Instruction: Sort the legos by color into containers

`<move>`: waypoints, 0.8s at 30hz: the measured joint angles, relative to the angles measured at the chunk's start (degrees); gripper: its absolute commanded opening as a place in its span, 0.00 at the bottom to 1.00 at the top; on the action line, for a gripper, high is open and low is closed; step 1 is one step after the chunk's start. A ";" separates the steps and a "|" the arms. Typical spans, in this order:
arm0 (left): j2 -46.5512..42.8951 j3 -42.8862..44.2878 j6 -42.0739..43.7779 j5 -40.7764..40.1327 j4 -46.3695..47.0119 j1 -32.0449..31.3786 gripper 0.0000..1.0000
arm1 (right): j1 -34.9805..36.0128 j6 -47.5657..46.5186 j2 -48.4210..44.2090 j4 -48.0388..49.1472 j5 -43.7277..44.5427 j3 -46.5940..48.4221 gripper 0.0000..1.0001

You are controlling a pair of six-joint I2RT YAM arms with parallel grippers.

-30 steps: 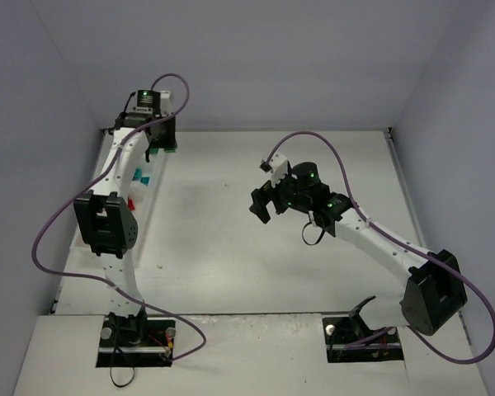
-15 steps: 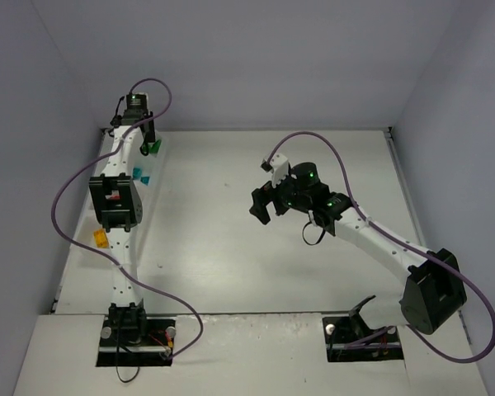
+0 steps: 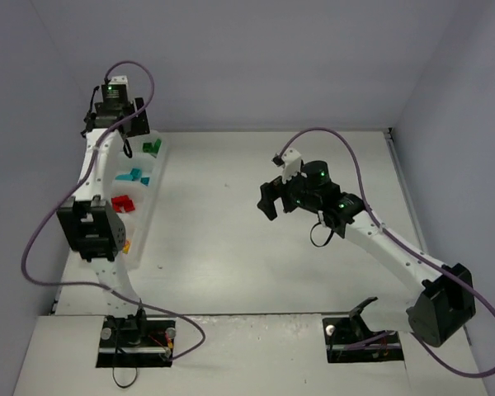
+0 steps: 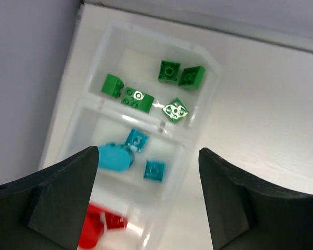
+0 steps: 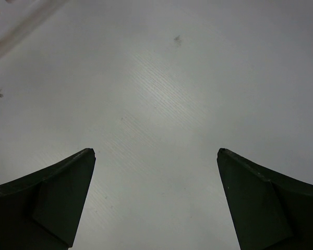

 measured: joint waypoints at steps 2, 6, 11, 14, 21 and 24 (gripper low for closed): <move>-8.81 -3.69 -0.76 0.33 -1.46 -0.55 0.72 | -0.74 0.83 -1.66 -1.31 1.01 1.25 1.00; -29.16 -12.39 -2.86 1.77 -3.63 -1.81 0.74 | -1.90 3.43 -5.79 -3.28 4.09 3.85 1.00; -52.57 -24.70 -6.25 3.54 -7.56 -2.01 0.82 | -2.49 6.93 -12.59 -5.75 9.38 4.57 1.00; -62.53 -30.69 -8.28 4.09 -10.40 -3.08 0.82 | -2.54 7.87 -15.65 -7.43 12.61 4.57 1.00; -71.36 -41.13 -9.88 5.09 -16.50 -9.51 0.82 | -2.54 8.70 -20.59 -12.24 20.96 4.52 1.00; -73.50 -43.15 -10.08 5.44 -18.36 -11.10 0.82 | -2.54 8.66 -22.27 -13.64 23.41 4.20 1.00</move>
